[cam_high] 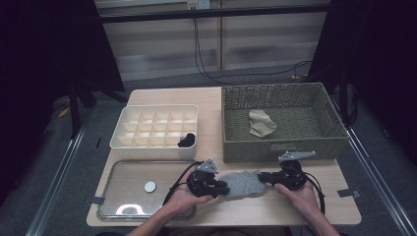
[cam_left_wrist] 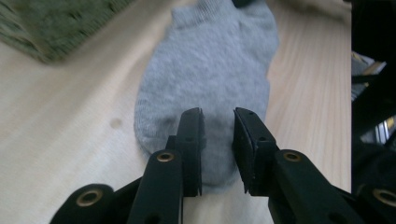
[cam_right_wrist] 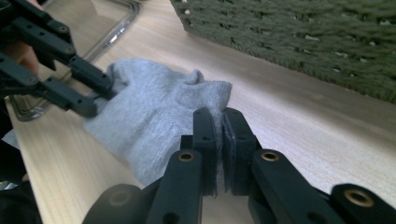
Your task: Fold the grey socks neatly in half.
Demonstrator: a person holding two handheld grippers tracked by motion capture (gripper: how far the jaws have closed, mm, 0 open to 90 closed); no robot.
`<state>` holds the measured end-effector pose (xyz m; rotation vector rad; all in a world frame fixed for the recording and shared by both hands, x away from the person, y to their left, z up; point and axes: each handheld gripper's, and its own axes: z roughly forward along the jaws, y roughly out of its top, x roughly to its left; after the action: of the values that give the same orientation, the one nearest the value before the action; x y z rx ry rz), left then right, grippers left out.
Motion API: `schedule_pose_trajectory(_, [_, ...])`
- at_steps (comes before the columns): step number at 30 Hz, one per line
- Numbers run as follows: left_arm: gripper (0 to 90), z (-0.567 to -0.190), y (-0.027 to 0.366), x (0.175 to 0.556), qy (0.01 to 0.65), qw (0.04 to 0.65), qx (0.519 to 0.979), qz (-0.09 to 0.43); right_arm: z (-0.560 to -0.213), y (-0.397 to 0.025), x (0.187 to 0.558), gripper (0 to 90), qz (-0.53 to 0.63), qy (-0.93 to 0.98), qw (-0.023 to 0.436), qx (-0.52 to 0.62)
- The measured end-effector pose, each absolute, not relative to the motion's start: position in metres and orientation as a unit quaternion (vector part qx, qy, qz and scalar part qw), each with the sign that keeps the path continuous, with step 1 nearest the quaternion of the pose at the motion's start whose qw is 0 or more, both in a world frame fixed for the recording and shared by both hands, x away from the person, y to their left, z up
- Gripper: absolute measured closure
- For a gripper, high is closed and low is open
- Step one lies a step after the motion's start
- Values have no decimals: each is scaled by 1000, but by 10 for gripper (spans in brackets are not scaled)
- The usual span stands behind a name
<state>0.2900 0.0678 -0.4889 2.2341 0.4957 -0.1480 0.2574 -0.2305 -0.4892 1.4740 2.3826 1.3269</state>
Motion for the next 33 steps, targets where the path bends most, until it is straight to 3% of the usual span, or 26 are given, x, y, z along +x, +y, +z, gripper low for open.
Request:
schedule_pose_trajectory(8, [724,-478,52,298,192,433,879,-54,-485,-225,260,855,428,775,20,465])
schedule_pose_trajectory(18, [738,-496,39,301,182,404,894,-70,-480,-223,260,856,430,779,19,455])
schedule_pose_trajectory(33, [758,-499,27,300,182,397,899,-41,-461,-205,266,856,445,782,20,436])
